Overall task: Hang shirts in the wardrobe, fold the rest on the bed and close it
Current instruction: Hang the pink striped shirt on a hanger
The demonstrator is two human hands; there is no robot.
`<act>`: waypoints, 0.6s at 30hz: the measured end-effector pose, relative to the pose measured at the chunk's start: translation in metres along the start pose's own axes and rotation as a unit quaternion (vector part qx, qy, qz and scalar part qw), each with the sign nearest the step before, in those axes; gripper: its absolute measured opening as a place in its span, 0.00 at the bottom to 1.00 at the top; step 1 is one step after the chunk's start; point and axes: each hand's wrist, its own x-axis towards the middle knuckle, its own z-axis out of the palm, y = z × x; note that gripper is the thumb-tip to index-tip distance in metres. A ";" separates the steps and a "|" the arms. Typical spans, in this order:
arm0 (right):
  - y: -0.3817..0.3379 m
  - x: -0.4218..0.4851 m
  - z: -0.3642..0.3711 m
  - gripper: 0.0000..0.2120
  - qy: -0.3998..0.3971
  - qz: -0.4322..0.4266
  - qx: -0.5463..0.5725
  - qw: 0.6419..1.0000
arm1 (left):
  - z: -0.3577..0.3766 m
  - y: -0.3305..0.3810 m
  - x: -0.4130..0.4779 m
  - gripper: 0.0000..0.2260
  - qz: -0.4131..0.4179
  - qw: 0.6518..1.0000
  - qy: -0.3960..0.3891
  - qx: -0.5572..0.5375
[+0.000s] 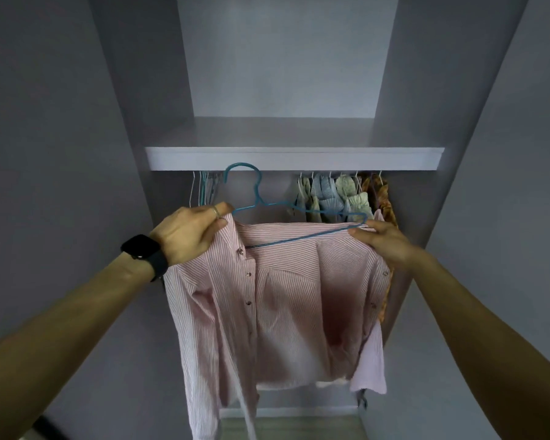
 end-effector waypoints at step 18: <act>0.007 -0.003 0.008 0.16 -0.044 0.186 0.231 0.954 | 0.015 0.002 -0.016 0.16 0.045 0.992 -0.081 0.088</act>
